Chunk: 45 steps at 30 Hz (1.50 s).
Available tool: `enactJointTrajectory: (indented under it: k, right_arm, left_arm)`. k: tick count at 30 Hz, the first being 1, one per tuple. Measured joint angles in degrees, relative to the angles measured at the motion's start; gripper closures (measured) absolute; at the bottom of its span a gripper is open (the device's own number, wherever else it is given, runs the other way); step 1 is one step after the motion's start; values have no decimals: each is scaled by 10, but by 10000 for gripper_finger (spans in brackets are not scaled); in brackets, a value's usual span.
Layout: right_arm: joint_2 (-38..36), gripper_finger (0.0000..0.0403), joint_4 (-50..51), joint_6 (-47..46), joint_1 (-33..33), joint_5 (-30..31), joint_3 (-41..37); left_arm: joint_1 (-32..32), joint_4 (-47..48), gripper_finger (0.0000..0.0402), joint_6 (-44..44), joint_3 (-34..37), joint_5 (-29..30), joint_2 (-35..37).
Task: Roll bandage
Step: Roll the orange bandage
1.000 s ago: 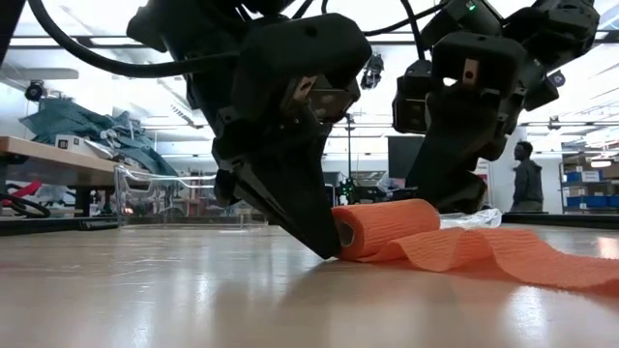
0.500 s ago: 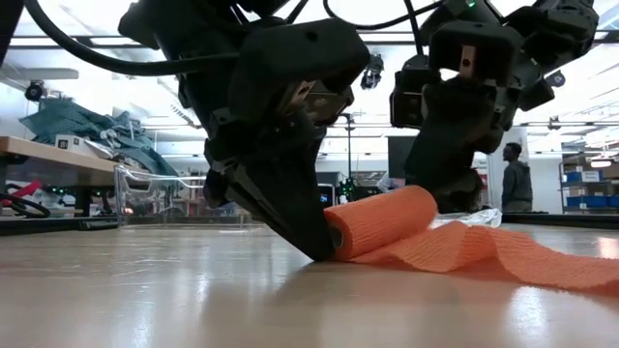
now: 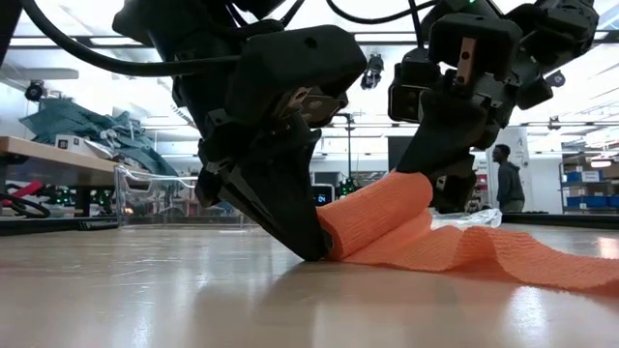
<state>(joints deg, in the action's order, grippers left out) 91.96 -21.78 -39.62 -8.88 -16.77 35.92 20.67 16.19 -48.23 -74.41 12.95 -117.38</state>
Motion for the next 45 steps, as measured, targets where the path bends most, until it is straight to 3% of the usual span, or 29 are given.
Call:
enactJointTrajectory:
  k: [13, 24, 29, 34, 37, 45]
  right_arm:
    - [-5, 402, -5, 33, -1, -2, 0]
    - [-27, 401, -106, 81, -17, 5, 3]
    - [-28, 401, -67, 65, -17, 13, 4]
    - [-24, 402, 53, 62, -16, 48, 2]
    - [-24, 402, 96, 64, -16, 104, 2]
    - [-24, 402, 62, 127, -16, 188, 2]
  left_arm:
    - [0, 35, 401, 6, 3, 1, 29]
    - [1, 106, 401, -9, 3, 3, 73]
    - [2, 143, 401, -16, 3, 11, 87]
    - [3, 126, 401, -19, 2, 32, 89]
    - [3, 98, 401, -18, 2, 35, 89]
    - [5, 84, 401, -10, 2, 28, 89]
